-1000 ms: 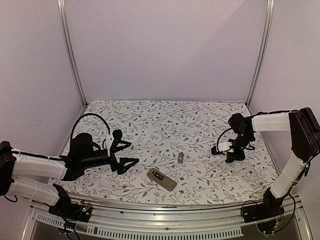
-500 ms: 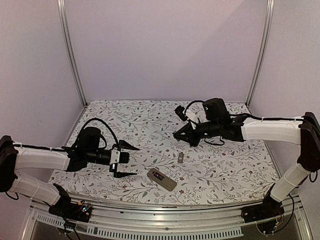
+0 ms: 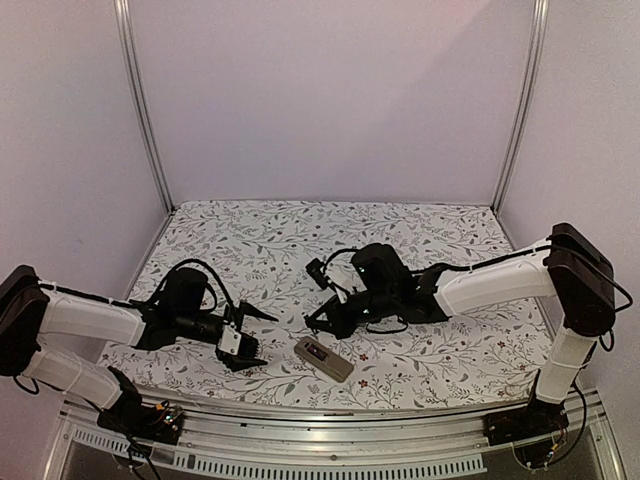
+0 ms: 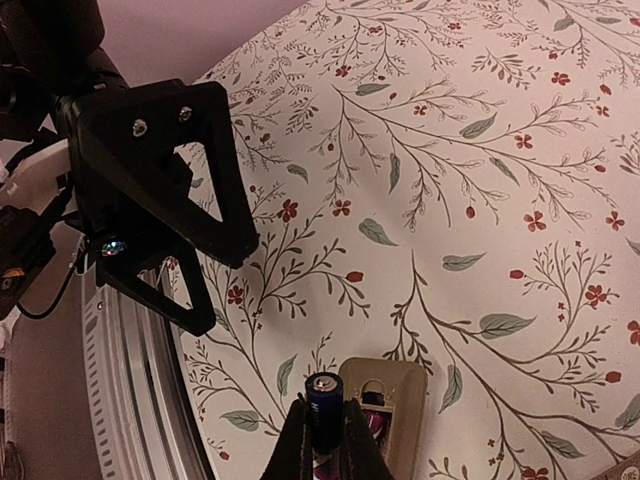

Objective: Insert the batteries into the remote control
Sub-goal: Place the battery in the battery compartment.

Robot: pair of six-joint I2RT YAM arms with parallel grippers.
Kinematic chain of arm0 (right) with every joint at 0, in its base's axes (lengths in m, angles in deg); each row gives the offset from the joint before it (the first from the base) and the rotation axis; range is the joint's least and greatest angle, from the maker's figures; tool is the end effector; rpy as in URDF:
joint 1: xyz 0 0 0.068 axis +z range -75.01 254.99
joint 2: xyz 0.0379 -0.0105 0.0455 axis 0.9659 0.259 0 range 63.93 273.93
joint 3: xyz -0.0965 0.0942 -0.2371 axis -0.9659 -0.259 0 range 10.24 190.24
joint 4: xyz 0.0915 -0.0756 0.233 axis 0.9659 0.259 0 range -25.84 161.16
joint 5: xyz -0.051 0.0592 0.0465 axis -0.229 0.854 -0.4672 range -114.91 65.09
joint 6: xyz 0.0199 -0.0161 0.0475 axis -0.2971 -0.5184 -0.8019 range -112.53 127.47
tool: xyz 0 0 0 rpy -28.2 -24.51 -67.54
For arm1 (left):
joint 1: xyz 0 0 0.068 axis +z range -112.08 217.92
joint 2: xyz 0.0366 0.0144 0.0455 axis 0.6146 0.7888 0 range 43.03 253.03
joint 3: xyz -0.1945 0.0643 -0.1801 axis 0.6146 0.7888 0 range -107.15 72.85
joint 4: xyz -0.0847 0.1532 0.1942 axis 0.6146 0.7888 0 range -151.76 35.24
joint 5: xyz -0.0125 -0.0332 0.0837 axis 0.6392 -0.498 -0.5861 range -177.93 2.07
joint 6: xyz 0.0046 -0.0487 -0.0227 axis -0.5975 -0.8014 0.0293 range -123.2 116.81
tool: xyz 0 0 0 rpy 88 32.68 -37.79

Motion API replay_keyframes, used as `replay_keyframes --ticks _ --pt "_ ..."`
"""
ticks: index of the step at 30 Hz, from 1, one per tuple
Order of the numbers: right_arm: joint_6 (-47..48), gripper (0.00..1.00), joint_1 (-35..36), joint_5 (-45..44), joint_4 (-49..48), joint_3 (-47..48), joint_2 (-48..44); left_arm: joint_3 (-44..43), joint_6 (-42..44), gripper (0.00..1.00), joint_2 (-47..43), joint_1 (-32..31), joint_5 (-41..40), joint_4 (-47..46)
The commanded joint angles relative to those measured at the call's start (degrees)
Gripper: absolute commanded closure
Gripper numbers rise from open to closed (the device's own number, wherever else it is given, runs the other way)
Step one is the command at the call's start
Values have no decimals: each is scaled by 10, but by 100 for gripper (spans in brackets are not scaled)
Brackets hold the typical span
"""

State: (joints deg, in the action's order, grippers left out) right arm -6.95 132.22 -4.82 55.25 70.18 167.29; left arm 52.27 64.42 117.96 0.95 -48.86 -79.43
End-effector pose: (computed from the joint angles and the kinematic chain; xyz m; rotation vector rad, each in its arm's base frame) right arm 0.2001 0.3335 0.1846 -1.0547 2.0945 1.0543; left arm 0.1658 -0.1530 0.1436 1.8440 0.9641 -0.4292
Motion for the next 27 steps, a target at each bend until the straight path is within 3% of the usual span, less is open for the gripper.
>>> replay_keyframes --ticks 1,10,27 --pt "-15 100 12 -11 8 -5 6 11 9 7 -3 -9 -4 -1" --pt "14 100 18 -60 55 10 38 23 21 7 -9 -23 -12 -2" --pt "32 100 36 -55 88 29 69 26 2 7 -13 -31 -17 -11"
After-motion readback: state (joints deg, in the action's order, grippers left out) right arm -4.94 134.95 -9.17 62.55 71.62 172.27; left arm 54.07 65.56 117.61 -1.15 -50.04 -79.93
